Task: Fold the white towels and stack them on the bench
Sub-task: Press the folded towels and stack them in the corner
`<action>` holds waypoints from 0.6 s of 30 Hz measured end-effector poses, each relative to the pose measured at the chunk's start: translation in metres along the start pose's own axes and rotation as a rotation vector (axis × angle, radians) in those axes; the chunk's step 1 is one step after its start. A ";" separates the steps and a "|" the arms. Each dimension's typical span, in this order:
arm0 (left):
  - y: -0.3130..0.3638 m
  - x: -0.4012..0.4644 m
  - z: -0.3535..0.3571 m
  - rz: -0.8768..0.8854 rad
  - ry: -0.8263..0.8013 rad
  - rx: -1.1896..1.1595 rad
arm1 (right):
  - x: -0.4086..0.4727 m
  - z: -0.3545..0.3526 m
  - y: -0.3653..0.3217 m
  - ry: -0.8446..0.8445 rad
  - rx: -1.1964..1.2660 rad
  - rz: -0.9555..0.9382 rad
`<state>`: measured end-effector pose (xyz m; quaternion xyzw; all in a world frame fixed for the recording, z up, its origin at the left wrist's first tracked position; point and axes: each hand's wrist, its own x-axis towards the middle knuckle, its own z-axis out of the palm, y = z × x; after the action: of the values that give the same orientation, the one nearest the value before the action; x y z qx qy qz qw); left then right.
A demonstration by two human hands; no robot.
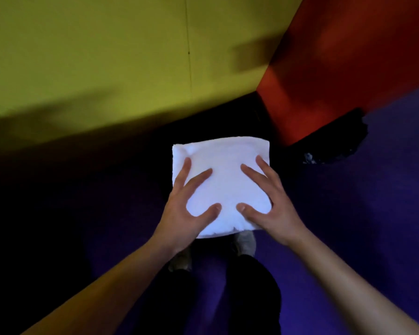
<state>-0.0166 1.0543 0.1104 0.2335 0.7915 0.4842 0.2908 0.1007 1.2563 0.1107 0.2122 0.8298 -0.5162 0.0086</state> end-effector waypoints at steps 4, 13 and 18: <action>-0.042 0.057 0.042 -0.014 0.033 -0.012 | 0.052 -0.010 0.068 -0.025 -0.022 -0.045; -0.187 0.189 0.139 0.024 0.184 -0.005 | 0.185 0.009 0.241 -0.078 -0.087 -0.091; -0.262 0.228 0.179 0.018 0.259 -0.003 | 0.229 0.029 0.302 -0.132 -0.149 -0.101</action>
<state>-0.0820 1.2053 -0.2438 0.1756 0.8197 0.5139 0.1820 -0.0050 1.4241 -0.2135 0.1346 0.8731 -0.4655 0.0530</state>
